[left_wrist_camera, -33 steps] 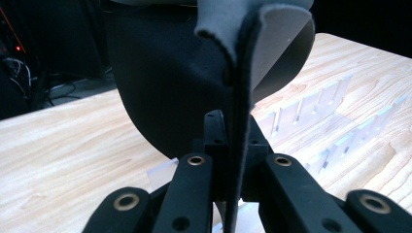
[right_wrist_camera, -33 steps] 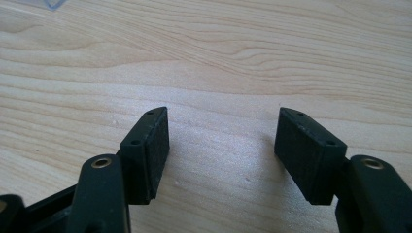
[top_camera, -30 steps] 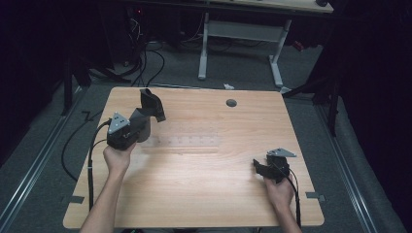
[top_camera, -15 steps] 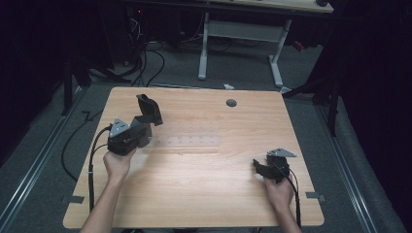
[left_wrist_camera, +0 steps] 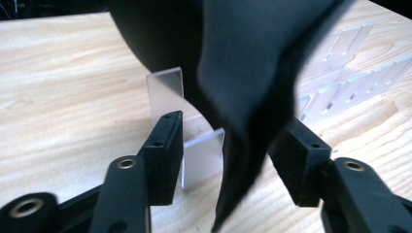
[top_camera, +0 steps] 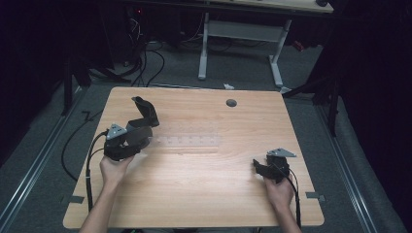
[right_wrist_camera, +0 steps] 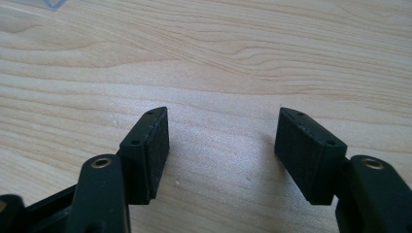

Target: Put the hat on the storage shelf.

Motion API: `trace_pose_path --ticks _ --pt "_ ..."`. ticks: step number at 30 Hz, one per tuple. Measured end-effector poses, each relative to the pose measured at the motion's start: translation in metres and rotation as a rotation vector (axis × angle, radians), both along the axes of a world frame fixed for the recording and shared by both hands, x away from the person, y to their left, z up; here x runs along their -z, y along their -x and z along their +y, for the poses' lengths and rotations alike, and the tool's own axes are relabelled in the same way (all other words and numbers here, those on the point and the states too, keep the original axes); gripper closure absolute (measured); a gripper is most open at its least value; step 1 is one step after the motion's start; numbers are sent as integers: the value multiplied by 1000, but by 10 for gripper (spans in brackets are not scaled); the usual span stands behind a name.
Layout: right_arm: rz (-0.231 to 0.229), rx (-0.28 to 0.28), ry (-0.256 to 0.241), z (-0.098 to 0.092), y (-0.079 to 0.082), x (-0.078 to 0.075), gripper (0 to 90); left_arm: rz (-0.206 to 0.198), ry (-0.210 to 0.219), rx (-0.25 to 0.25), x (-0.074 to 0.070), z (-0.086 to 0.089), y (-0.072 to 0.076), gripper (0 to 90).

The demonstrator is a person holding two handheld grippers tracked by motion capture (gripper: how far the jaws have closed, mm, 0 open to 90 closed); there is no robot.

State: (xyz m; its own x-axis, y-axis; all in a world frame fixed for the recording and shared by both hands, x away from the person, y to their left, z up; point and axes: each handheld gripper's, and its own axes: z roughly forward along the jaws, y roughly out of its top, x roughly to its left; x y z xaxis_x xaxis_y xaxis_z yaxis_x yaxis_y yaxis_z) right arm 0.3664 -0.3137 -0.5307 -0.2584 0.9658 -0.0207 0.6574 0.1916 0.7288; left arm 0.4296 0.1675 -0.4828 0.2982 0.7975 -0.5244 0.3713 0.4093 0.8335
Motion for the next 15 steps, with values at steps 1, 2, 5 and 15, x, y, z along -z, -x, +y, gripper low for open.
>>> trace_pose_path --ticks 1,2,5,15 --pt "0 0 0 0 0 0 376 0 5 -3 0 1 2 453" --pt "0 -1 0 0 0 0 376 2 10 -3 -1 2 3 448" --pt "1 1 -1 0 0 0 376 3 9 -4 -1 4 9 431" --pt "0 0 0 0 0 0 375 41 21 -6 4 19 27 407"
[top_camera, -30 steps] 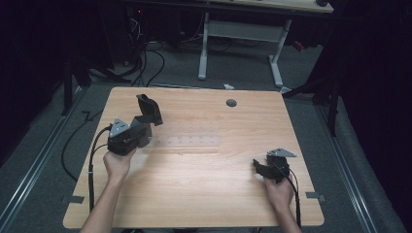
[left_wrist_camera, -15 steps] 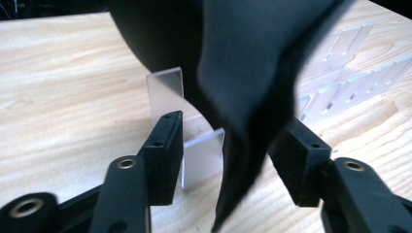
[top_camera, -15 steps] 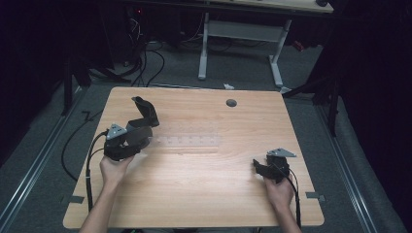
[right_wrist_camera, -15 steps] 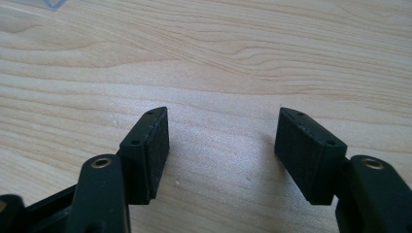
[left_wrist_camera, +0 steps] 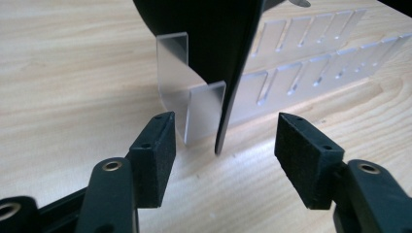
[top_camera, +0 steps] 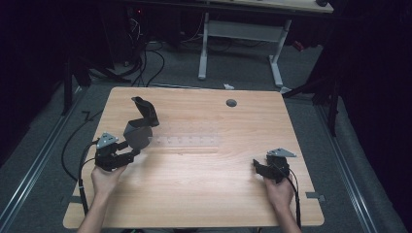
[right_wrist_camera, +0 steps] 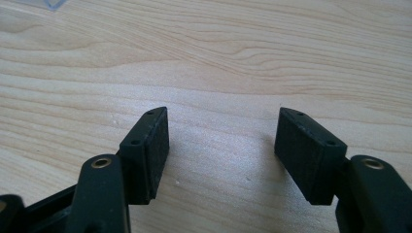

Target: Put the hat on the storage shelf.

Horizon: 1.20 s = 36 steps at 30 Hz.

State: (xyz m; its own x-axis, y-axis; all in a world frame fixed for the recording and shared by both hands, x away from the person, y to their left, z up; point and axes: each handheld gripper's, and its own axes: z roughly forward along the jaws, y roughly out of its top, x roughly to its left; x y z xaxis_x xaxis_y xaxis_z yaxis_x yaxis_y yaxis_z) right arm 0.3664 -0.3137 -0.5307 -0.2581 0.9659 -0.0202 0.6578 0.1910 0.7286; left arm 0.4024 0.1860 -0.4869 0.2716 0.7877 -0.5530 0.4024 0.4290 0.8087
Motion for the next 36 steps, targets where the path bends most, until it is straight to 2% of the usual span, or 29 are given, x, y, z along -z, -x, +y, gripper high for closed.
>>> trace_pose_path --ticks 4,9,18,22,28,32,36 --pt "0 0 0 0 0 0 376 16 16 -9 6 4 6 402" --pt "0 0 0 0 0 0 375 40 16 -27 16 9 11 399" --pt "0 0 -1 0 0 0 375 50 -43 -35 31 4 19 384" --pt "0 0 -1 0 0 0 375 48 -39 -51 37 2 22 382" --pt "0 0 -1 0 0 0 375 47 -64 -58 44 0 24 377" --pt "1 1 -1 0 0 0 375 49 -102 -46 48 -3 24 365" --pt "1 1 -1 0 0 0 372 50 -171 -39 55 -10 24 351"
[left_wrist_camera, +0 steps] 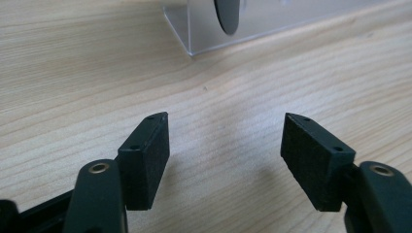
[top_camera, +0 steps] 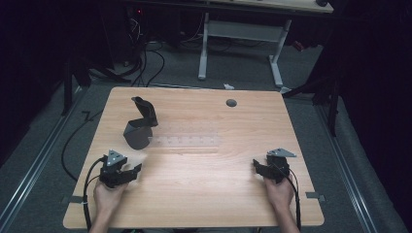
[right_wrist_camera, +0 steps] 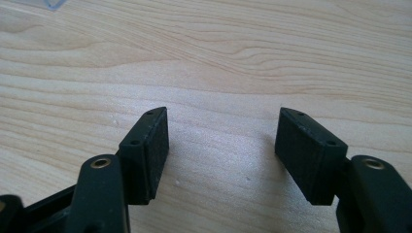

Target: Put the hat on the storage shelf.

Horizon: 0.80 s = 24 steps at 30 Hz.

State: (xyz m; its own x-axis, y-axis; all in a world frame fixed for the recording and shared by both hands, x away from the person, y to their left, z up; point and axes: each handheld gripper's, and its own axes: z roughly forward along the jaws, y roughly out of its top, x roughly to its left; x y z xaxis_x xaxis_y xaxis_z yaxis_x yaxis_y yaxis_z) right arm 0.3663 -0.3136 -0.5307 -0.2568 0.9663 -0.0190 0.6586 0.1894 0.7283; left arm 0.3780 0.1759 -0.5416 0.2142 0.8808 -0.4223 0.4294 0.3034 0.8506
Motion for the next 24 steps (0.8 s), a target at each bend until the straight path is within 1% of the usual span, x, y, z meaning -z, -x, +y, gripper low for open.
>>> trace_pose_path --ticks 1,6,8,9,14,17,24 --pt "0 0 0 0 0 0 371 -2 -20 5 1 -2 1 349" --pt "0 -1 0 0 0 0 370 -10 -31 1 4 -5 0 344" --pt "0 -1 1 0 0 0 370 4 -38 -3 6 -5 -1 343" --pt "0 -1 0 0 0 0 370 4 -40 -6 6 -5 -1 337" --pt "3 0 0 0 0 0 368 13 -32 -12 6 -3 -2 314" --pt "3 -1 0 0 0 0 366 14 -35 -16 6 -3 -2 297" --pt "3 -7 1 0 0 0 356 16 -30 -19 6 -2 -3 287"
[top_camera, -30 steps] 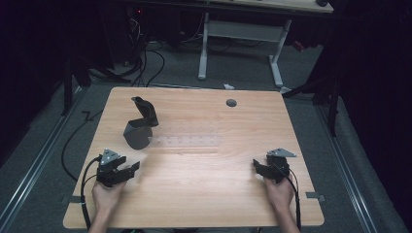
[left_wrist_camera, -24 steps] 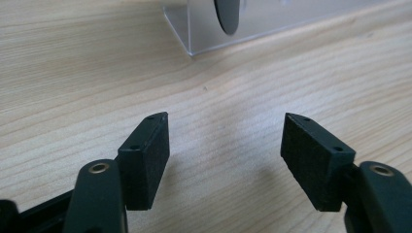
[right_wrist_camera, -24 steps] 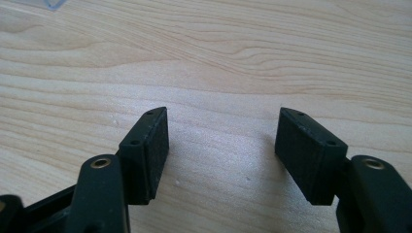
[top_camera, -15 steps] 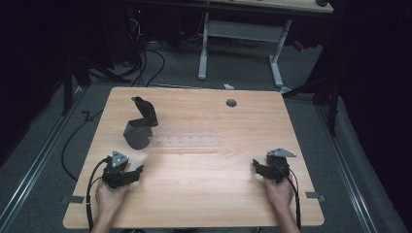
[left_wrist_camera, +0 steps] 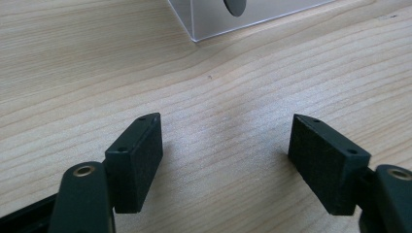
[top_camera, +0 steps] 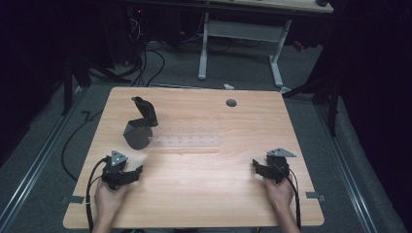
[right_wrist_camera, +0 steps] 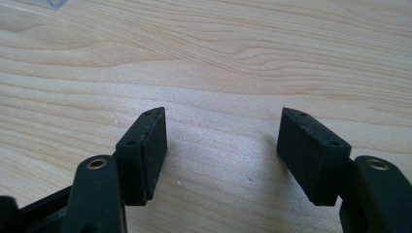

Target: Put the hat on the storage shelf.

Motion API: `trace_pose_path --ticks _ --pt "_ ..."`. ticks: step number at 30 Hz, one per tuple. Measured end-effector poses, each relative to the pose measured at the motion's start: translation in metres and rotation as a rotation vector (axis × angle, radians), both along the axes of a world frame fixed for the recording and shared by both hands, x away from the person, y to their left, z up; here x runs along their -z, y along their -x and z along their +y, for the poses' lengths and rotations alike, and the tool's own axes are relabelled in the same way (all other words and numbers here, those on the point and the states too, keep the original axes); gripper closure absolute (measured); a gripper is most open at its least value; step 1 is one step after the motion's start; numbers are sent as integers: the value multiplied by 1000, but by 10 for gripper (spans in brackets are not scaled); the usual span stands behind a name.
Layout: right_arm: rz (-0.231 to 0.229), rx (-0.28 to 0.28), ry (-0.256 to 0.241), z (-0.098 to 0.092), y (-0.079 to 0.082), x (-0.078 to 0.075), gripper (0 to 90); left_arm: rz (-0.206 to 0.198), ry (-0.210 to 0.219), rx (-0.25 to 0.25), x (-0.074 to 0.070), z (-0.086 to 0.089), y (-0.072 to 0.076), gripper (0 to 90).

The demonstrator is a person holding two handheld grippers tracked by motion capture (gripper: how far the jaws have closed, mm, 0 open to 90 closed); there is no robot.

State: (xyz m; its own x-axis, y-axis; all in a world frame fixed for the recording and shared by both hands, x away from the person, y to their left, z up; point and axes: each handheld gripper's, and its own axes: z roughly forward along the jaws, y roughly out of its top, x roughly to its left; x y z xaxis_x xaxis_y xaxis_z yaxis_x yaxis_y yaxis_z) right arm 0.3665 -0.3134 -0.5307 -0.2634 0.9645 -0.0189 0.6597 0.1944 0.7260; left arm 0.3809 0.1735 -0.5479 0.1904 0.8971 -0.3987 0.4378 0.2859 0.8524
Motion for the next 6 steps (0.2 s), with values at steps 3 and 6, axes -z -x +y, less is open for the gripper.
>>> trace_pose_path --ticks 3,6 --pt "0 0 0 0 0 0 355 0 0 0 0 0 0 286" --pt "1 1 0 0 0 0 356 0 0 -1 0 0 0 284"
